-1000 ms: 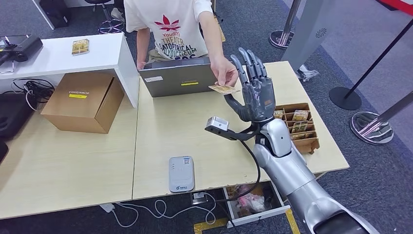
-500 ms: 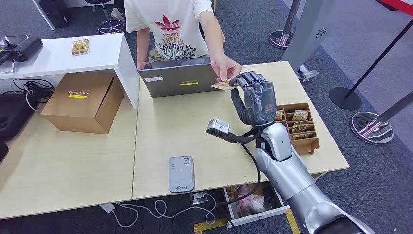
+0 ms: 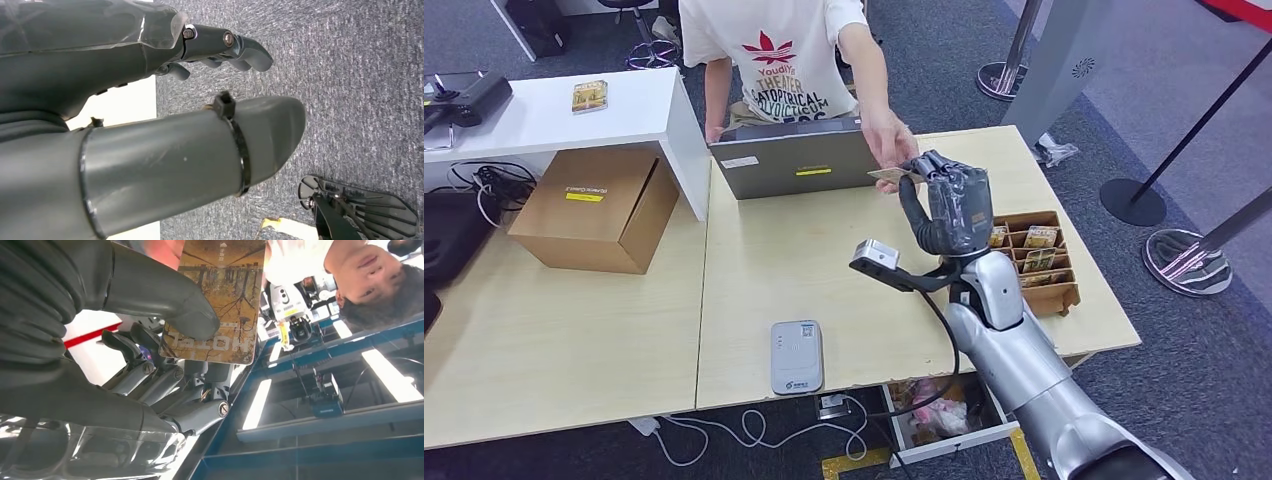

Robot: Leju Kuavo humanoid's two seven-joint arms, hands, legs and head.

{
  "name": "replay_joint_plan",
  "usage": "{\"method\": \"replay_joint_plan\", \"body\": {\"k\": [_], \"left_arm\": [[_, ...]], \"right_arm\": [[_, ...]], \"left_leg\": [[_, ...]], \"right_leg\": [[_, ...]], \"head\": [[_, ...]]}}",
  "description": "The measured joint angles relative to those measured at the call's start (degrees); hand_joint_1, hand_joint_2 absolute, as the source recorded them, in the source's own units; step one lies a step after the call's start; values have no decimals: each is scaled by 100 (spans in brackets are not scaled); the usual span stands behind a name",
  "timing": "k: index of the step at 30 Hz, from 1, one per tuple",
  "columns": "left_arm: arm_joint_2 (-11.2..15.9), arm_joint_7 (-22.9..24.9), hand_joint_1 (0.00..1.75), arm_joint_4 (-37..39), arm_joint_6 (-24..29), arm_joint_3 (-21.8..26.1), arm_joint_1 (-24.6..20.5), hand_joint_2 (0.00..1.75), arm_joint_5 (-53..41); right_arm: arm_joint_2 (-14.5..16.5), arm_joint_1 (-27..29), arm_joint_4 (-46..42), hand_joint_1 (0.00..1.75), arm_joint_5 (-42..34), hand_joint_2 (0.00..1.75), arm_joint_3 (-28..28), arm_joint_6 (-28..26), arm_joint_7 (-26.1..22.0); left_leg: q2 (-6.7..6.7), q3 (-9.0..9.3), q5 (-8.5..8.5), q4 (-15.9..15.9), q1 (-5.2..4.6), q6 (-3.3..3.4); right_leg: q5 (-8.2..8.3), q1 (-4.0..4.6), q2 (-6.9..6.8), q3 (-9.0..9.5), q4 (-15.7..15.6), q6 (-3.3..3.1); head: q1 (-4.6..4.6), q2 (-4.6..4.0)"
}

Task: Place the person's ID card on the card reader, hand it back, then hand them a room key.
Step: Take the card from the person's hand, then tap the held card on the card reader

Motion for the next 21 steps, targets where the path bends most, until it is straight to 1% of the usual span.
{"method": "replay_joint_plan", "body": {"k": [3,9,16,21], "left_arm": [[0,5,0,0,2,0,0,0,11],[2,-34,0,0,-29,-3,3,0,14],[4,-69,0,0,-92,-43,4,0,4],[9,-98,0,0,-105,-44,5,0,6]], "right_arm": [[13,-12,8,175,-469,175,11,310,-130],[21,31,-28,175,-1833,175,27,1339,-392],[6,216,-110,175,-3344,175,64,2539,-504],[-15,249,-44,175,-3975,175,195,3133,-481]], "left_leg": [[0,1,0,0,0,0],[0,3,0,0,0,0],[0,2,0,0,0,0],[1,3,0,0,0,0]], "right_leg": [[0,0,0,1,0,0],[0,0,0,0,0,0],[0,0,1,0,0,0],[0,0,1,0,0,0]], "head": [[1,0],[1,0],[1,0],[0,0]]}}
